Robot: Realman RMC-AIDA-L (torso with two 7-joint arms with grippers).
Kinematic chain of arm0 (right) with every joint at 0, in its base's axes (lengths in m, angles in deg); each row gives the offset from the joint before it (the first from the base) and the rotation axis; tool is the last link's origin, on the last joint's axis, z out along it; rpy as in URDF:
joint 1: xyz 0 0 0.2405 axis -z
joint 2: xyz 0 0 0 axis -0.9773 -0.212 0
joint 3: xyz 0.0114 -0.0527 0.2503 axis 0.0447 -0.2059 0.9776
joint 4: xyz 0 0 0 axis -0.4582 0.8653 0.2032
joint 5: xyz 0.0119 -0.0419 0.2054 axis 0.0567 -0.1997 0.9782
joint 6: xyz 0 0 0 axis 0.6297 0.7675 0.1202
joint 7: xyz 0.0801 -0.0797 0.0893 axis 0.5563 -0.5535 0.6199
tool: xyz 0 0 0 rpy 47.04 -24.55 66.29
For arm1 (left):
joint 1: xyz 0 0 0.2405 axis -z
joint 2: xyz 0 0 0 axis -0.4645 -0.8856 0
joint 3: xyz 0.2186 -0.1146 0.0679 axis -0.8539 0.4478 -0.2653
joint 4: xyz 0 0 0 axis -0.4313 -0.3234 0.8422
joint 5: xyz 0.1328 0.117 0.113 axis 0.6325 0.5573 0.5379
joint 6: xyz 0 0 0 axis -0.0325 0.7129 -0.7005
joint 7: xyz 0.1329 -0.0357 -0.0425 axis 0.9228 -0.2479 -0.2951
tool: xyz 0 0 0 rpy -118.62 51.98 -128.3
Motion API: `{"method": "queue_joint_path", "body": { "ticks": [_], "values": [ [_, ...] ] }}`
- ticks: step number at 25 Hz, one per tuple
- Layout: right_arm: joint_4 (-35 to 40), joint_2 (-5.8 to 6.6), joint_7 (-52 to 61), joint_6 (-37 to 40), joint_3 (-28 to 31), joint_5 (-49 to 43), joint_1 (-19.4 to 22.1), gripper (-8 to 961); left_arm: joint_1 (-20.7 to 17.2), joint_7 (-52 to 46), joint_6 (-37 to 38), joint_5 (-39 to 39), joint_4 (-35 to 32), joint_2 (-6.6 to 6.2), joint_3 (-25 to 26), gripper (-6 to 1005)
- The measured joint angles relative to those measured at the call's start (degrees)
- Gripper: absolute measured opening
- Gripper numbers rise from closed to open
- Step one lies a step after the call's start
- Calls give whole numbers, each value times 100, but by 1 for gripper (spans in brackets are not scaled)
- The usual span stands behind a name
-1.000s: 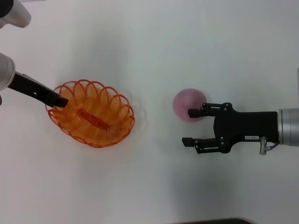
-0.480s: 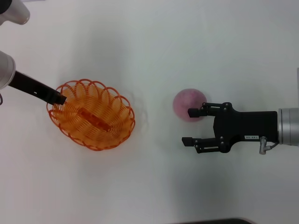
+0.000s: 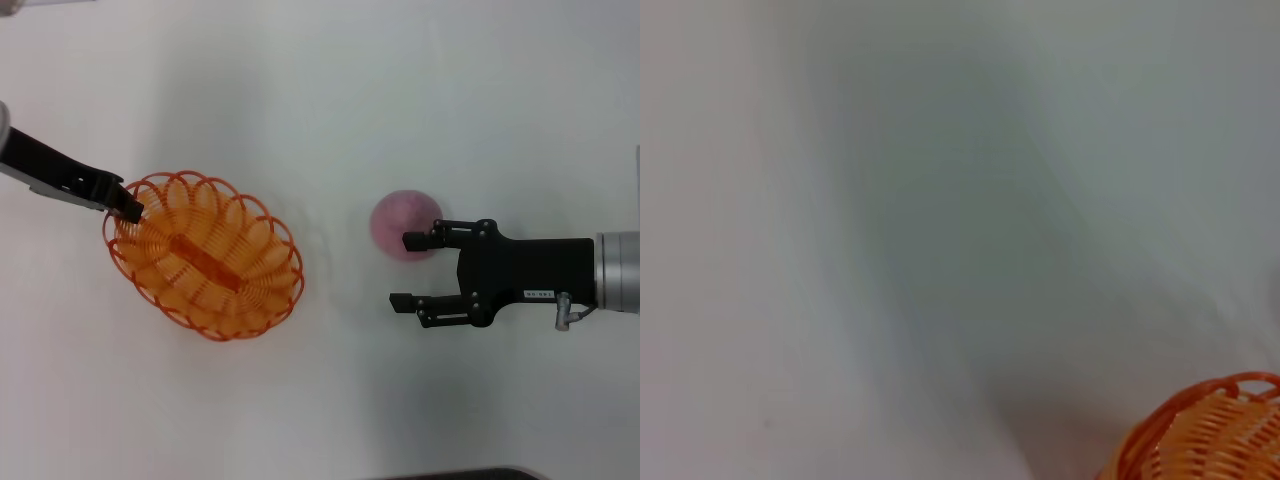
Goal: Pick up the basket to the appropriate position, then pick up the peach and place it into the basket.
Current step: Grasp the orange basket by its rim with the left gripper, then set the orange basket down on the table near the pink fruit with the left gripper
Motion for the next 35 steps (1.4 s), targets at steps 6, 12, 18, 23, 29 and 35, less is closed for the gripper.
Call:
{"method": "queue_joint_path", "body": {
  "ticks": [6,12,18,23,29,35],
  "values": [
    [-8,0,0,1,-9,0,0,832,133,-125,270,-3,248,-215,514,70],
    [2,0,0,22,-15,0,-6,832,58,-329,331,-205,321,-184,665,69],
    [-25,-5,0,4,-12,0,-17,832,-203,-376,291,-727,761,-169,1415,69],
    [-23,-8,0,1,-19,0,-22,832,-552,-437,119,-1106,719,-81,1576,70],
    [-12,-9,1,1,-13,1,-27,833,-803,-443,-119,-1184,436,141,1536,70],
    [-24,-9,0,-5,21,9,-26,833,-1014,-502,-480,-1205,-91,548,1243,69]
  ]
}}
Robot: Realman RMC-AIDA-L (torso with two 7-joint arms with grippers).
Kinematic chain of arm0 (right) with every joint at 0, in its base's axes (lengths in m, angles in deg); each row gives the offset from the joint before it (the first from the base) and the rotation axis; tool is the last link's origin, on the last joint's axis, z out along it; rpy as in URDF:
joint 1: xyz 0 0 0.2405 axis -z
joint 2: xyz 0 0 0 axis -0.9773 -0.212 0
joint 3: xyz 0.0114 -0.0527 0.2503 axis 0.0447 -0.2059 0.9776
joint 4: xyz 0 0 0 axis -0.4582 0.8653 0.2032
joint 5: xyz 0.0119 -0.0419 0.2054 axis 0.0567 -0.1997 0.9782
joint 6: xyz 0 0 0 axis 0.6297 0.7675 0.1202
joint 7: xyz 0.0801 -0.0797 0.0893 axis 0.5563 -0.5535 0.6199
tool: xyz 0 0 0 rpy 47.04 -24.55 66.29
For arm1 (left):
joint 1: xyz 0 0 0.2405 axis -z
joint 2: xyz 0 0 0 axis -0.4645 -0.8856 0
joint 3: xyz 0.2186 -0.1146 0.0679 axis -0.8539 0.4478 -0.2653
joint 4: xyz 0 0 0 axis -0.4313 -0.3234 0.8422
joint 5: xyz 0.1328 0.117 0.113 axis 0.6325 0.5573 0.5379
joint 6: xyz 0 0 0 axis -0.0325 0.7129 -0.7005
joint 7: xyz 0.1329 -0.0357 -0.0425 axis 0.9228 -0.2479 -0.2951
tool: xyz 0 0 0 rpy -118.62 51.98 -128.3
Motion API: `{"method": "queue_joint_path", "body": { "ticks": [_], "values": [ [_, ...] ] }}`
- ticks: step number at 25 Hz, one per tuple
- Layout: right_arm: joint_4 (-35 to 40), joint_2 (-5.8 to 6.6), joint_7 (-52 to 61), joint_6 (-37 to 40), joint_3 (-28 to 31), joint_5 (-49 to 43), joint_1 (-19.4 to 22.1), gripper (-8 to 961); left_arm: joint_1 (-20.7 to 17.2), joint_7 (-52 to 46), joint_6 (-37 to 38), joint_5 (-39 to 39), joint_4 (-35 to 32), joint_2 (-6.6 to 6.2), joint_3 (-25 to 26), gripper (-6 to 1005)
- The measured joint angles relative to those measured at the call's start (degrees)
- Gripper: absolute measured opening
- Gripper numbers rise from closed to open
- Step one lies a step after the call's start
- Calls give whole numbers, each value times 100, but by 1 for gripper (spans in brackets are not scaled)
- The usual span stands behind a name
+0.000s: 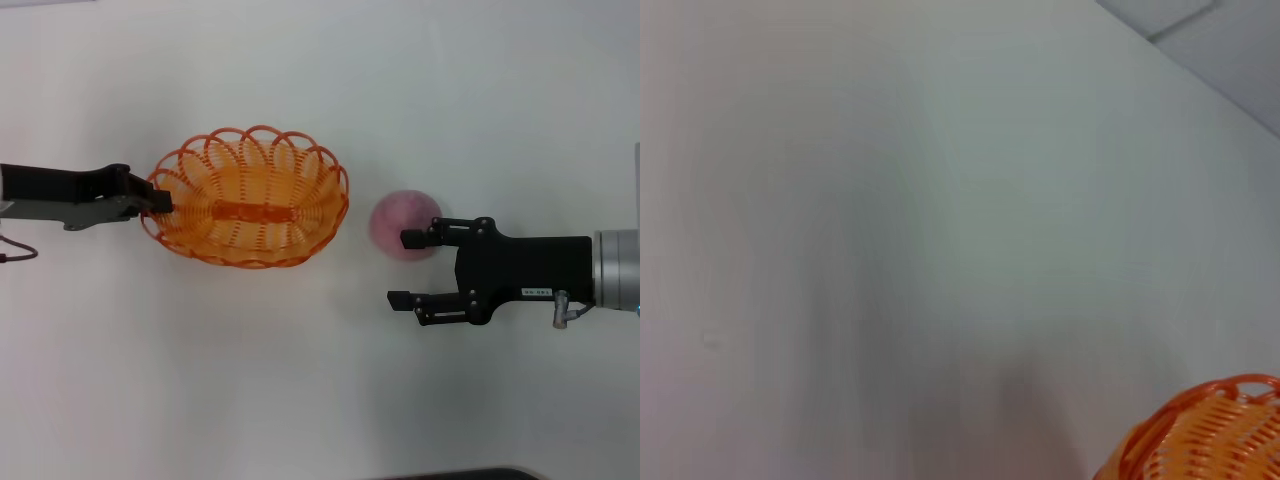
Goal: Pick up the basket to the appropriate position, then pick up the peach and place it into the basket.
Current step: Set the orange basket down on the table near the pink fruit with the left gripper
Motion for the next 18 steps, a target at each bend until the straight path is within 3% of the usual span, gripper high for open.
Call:
{"method": "queue_joint_path", "body": {
  "ticks": [7,18],
  "values": [
    [-3,0,0,-17,2,0,0,833,-166,-119,-502,-185,112,19,-385,69],
    [-2,0,0,-78,-22,0,0,834,-270,-218,-735,-415,117,22,-516,69]
  ]
}}
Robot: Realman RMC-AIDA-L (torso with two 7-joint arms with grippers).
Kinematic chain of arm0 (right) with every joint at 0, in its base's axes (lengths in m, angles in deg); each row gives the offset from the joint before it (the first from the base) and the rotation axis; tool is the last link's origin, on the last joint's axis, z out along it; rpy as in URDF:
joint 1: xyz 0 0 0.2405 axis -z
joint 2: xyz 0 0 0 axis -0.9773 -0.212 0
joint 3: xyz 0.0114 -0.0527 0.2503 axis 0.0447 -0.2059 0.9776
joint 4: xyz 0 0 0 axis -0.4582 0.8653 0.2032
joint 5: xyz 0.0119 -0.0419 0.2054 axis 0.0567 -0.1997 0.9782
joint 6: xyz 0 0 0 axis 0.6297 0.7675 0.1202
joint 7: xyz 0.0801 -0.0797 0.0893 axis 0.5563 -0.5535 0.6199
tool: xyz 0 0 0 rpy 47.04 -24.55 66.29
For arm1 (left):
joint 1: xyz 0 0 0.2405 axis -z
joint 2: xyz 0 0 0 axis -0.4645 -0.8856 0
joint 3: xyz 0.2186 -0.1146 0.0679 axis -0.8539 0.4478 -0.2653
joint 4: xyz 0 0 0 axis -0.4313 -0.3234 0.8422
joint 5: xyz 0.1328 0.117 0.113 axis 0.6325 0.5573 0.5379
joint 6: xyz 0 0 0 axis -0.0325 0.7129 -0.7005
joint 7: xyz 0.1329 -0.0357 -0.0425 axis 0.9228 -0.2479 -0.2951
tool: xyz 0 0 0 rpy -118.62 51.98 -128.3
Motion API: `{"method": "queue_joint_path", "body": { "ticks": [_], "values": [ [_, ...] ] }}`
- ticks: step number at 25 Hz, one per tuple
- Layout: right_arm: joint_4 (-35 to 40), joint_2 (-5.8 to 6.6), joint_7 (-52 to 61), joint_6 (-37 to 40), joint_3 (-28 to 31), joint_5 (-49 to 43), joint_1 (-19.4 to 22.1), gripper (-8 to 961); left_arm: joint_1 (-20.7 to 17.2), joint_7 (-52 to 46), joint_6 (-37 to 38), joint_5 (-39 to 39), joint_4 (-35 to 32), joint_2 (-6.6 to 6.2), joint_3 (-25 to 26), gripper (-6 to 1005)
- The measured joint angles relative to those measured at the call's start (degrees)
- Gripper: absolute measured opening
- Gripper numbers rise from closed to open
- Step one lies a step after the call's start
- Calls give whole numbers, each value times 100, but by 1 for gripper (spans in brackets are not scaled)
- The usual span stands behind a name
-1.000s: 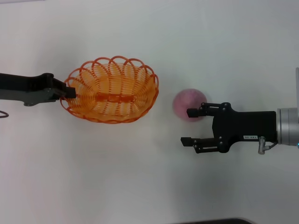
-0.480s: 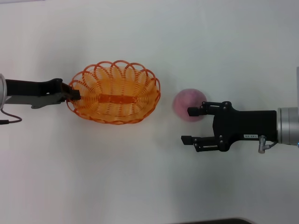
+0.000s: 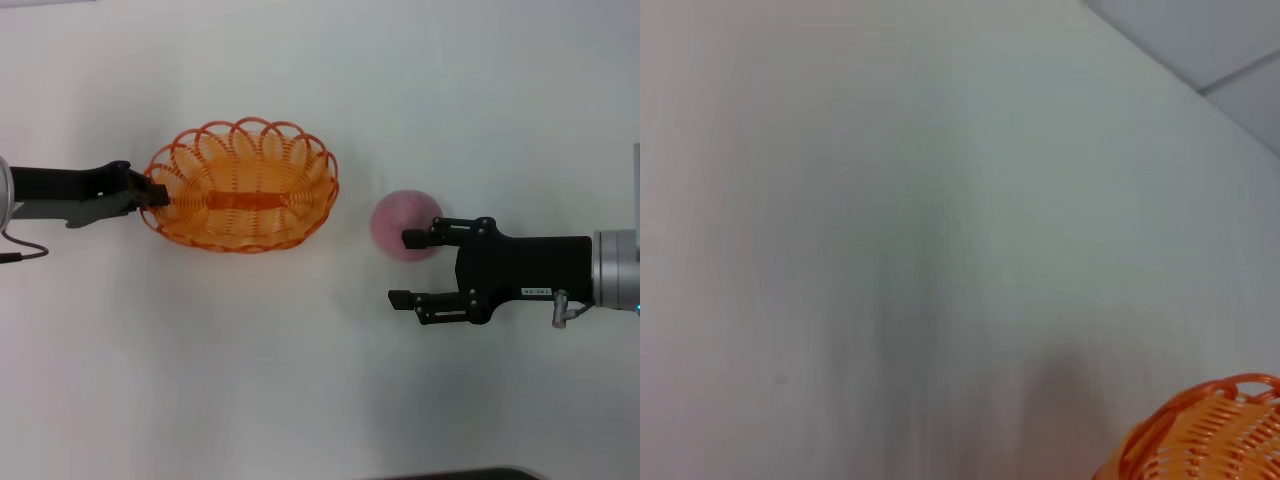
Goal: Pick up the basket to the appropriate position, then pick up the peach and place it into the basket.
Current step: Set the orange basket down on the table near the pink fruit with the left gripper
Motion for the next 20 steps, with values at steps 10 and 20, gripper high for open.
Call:
{"method": "queue_joint_path", "body": {
  "ticks": [10,20],
  "values": [
    [0,0,-2,-13,-20,0,-13,834,-97,-242,-437,-29,-44,7,-528,69],
    [1,-5,-3,-13,-21,-1,-18,834,-123,-417,-440,-31,-41,-8,-572,69]
  ]
}}
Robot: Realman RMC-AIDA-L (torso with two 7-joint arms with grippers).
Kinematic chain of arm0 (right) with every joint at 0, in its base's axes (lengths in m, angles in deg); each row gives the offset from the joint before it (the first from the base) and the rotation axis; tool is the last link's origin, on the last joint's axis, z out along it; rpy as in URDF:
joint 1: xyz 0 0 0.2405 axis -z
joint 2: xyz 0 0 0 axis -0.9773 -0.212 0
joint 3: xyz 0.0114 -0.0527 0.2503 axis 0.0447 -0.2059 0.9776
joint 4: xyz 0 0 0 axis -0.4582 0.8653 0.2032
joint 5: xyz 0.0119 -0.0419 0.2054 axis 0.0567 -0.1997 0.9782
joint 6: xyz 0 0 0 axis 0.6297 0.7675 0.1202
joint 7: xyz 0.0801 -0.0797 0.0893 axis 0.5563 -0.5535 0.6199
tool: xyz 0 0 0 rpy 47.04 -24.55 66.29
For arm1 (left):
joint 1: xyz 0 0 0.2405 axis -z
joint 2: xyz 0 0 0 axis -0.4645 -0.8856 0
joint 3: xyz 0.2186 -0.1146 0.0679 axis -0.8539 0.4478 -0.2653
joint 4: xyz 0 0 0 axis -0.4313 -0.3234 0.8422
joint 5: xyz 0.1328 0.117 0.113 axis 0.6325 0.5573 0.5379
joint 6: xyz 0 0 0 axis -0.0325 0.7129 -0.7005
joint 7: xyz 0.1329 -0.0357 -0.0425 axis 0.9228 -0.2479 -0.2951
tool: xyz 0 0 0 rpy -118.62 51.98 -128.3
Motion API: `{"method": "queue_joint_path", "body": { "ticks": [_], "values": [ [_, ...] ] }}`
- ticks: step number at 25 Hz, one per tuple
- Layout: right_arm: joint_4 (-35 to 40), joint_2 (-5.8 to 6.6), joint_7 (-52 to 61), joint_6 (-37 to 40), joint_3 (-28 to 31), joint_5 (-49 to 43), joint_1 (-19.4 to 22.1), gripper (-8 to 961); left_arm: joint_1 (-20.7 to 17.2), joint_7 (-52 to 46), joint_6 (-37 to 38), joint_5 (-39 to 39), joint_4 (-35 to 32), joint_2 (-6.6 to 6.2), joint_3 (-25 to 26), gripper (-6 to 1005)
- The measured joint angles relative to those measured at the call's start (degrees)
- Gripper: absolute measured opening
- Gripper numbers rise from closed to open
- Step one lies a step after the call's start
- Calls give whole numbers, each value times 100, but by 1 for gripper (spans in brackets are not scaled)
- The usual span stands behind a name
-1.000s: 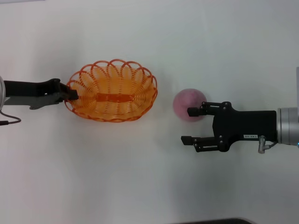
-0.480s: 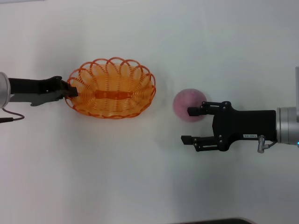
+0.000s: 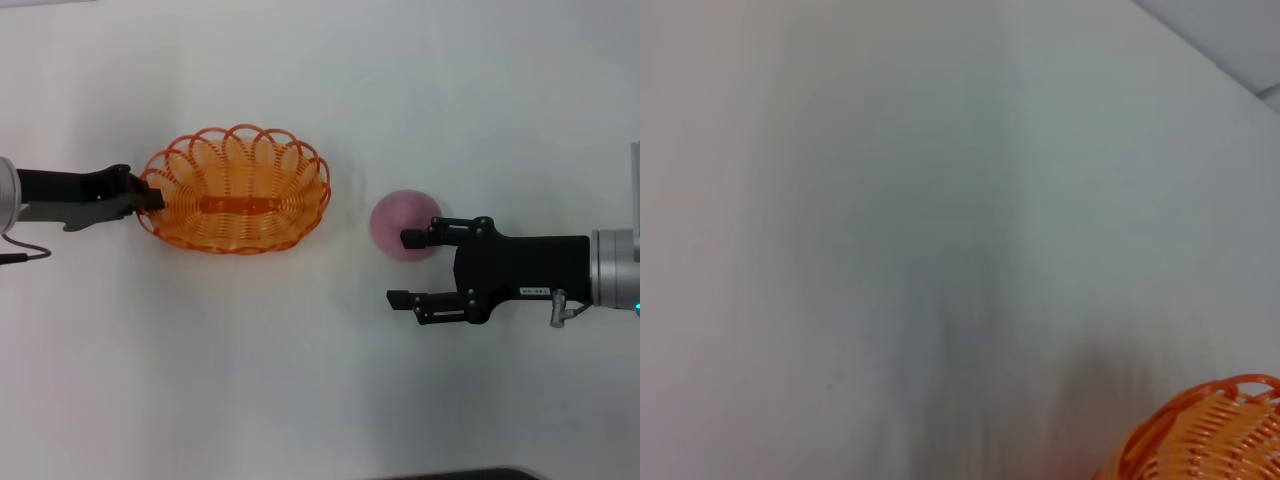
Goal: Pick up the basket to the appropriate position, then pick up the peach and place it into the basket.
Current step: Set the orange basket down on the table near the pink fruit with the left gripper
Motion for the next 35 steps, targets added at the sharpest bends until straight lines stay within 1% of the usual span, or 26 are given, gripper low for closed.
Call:
{"method": "queue_joint_path", "body": {
  "ticks": [10,16,21,26,35],
  "values": [
    [0,-4,-22,0,0,1,0,835,-73,-143,108,-123,-15,-39,-10,68],
    [-11,-4,-42,0,0,1,0,835,-105,-145,127,-131,0,-39,-10,68],
    [-18,-5,-42,0,0,1,0,835,-124,-145,174,-132,-14,-37,8,87],
    [-18,-5,-42,0,0,1,0,835,-139,-97,303,-172,0,-36,2,172],
    [-18,-4,-24,1,-6,1,0,836,-196,178,525,-349,-53,-51,45,448]
  ]
}}
